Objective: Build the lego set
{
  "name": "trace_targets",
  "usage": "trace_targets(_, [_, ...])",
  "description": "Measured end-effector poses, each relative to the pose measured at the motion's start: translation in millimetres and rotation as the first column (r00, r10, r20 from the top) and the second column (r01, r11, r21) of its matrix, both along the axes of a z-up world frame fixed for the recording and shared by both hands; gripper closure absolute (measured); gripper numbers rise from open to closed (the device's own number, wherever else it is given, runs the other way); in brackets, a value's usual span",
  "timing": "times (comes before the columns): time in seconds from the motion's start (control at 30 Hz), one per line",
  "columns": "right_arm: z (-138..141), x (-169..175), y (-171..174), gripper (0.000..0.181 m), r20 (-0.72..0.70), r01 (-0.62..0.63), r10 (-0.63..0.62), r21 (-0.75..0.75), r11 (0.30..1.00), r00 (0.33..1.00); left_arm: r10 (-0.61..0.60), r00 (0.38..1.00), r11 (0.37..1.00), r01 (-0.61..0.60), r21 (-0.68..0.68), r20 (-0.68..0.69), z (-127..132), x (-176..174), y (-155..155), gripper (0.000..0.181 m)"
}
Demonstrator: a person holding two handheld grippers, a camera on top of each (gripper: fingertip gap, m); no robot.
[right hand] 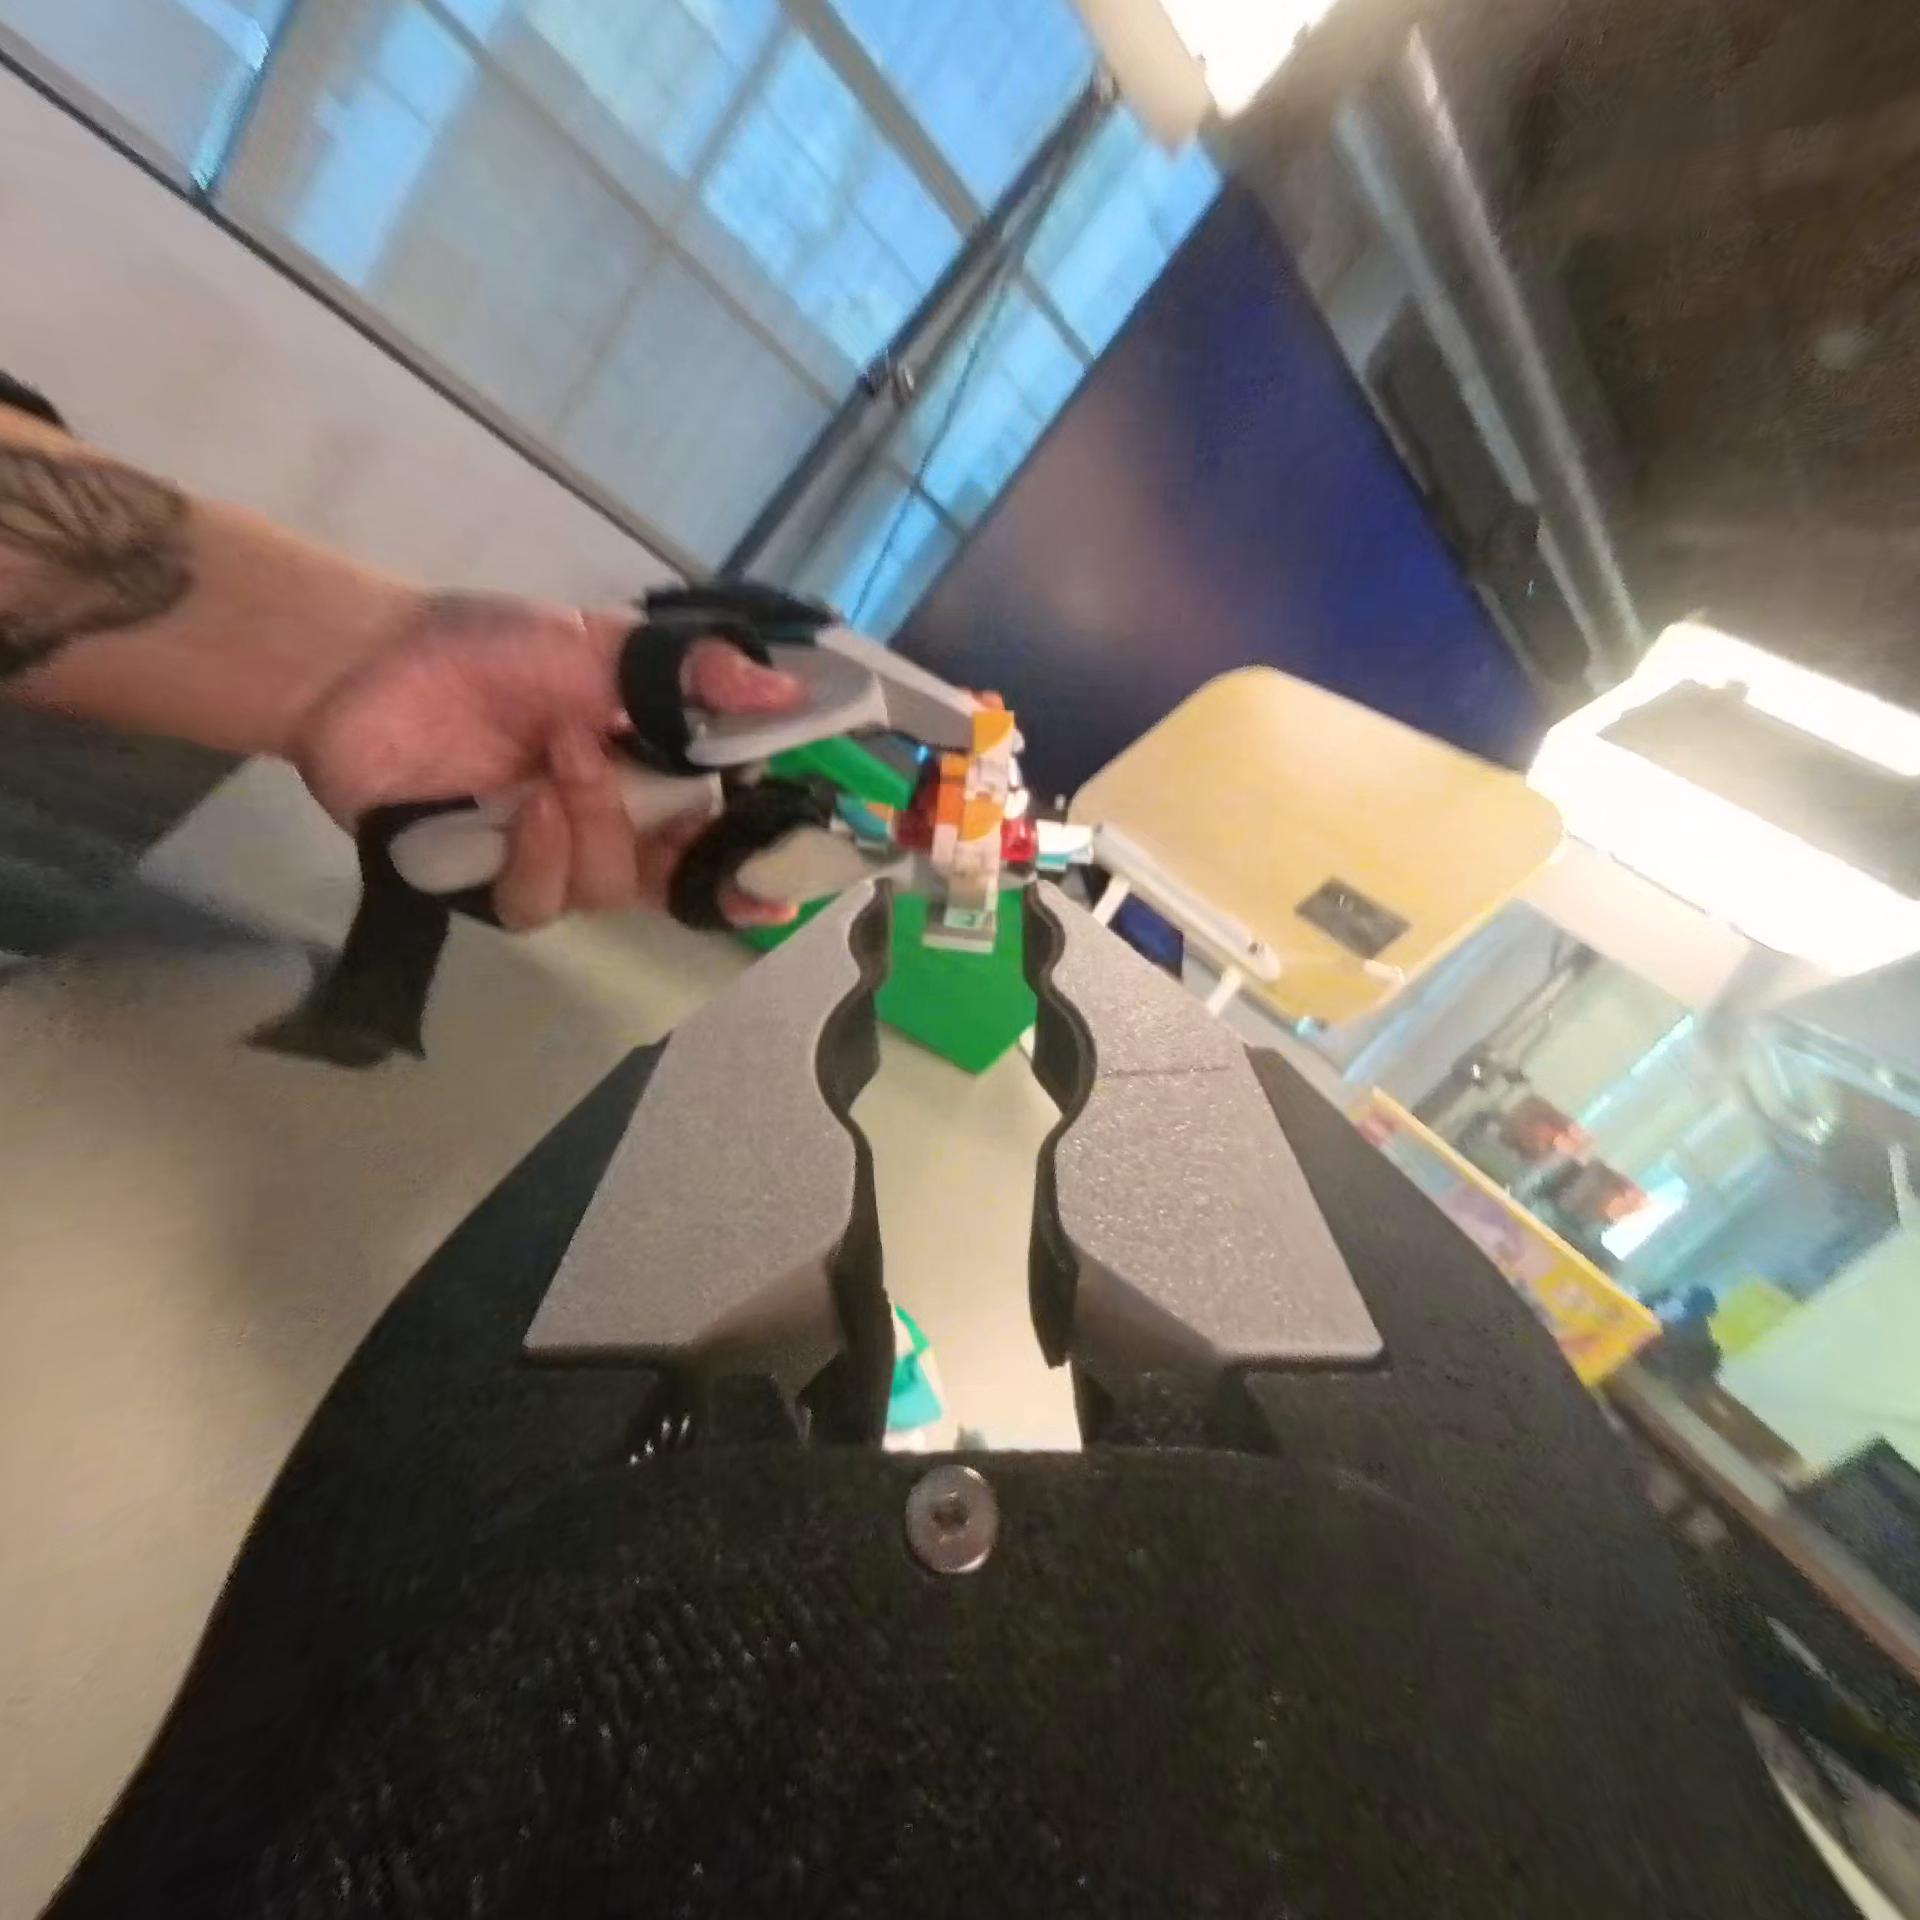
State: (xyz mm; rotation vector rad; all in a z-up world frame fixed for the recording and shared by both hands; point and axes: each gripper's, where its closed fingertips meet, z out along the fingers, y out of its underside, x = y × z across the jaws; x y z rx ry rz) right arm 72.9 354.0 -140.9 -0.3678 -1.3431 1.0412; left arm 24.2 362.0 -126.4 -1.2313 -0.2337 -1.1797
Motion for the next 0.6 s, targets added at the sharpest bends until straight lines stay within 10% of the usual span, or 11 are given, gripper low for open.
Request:
trace_targets(0.03, [-6.0,-5.3,4.4,0.159,0.043,0.016,-0.016,-0.001,1.0,0.999,0.036,0.998,0.999,-0.038,-0.031,-0.047,-4.2,-2.2,2.5,0.146])
trace_targets(0.6, [-53.2,-32.6,38.4,0.176,0.408,0.094,-0.042,-0.109,0.99,0.912,0.147,0.85,0.911,-0.316,-0.266,-0.507,-40.9,-6.0,33.7,0.15])
